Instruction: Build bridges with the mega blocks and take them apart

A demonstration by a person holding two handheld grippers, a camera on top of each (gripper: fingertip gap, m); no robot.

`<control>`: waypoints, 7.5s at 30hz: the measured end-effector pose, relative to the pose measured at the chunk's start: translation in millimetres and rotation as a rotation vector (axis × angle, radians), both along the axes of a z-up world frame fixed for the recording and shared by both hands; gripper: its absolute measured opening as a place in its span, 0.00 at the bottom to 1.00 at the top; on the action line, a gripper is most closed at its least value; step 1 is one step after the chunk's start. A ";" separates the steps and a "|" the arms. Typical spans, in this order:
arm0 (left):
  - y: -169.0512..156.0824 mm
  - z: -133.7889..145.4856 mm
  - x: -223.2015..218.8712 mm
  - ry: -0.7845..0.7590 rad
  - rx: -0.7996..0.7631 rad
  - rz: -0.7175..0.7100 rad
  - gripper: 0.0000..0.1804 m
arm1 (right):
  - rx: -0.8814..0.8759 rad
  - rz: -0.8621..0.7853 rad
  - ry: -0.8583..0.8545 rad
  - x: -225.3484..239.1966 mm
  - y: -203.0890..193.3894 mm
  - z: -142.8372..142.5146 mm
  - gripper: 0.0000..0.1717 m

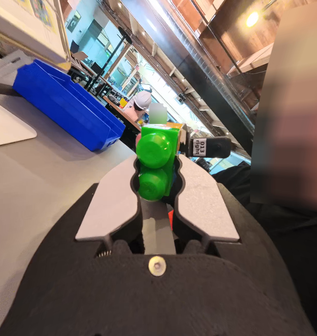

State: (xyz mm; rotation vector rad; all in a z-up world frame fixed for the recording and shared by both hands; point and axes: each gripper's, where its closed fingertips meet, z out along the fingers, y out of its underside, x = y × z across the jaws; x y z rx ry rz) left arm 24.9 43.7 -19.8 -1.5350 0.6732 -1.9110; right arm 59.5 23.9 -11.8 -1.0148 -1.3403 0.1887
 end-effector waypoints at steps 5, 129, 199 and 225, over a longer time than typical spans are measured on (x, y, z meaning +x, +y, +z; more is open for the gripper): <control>-12.0 -6.7 20.1 -0.002 -0.026 -0.054 0.20 | 0.040 0.014 -0.093 -5.1 -2.0 -12.1 0.10; -15.8 -87.6 13.1 0.513 0.446 0.126 0.11 | -1.017 -1.225 -0.047 411.4 194.7 -147.0 0.21; 36.3 15.0 -20.9 0.046 0.137 0.124 0.21 | 0.027 0.006 -0.046 31.6 6.7 15.9 0.13; -32.9 -19.0 -10.4 -0.045 0.042 0.142 0.20 | -0.009 0.034 -0.121 87.9 -17.6 20.2 0.02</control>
